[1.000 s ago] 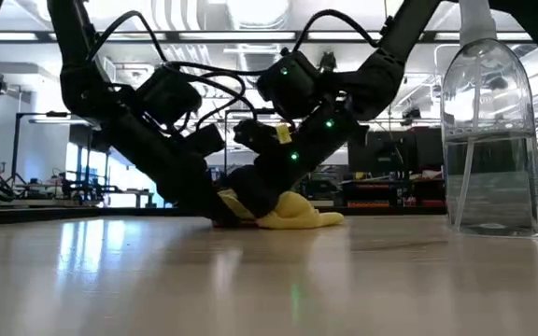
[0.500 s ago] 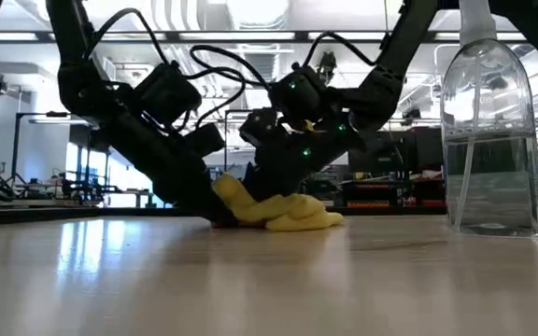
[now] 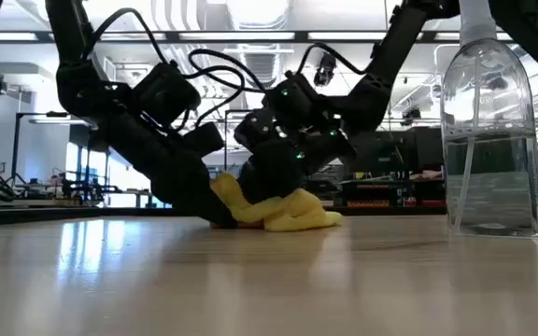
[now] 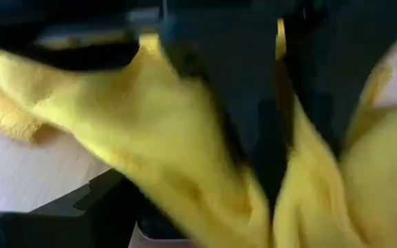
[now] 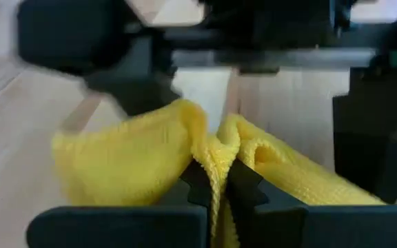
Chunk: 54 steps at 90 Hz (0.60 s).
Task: Apply microfiber cloth
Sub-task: Wipe the front of the pink cellphone with a microfiber cloth
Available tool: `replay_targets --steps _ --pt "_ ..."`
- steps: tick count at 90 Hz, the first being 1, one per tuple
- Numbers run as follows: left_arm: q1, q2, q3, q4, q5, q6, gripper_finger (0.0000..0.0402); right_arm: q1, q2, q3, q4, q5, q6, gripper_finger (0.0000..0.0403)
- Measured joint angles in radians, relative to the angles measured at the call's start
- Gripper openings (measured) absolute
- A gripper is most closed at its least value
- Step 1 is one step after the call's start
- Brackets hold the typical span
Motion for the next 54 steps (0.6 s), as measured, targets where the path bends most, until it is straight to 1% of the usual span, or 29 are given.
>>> replay_targets --steps 24,34,43,54 --pt "0.0 0.0 0.001 0.001 -0.009 -0.012 0.0322 0.003 -0.01 -0.004 -0.018 0.297 0.006 0.0" --pt "0.0 0.0 0.001 0.001 -0.01 -0.016 0.0322 0.012 -0.029 -0.019 -0.037 0.374 0.013 0.0" --pt "0.0 0.0 0.002 0.0 -0.01 -0.019 0.0323 0.025 -0.065 -0.061 -0.046 0.444 0.02 0.0" --pt "0.0 0.0 0.002 0.0 -0.01 -0.019 0.0322 0.04 -0.118 -0.135 -0.057 0.569 0.045 0.0"
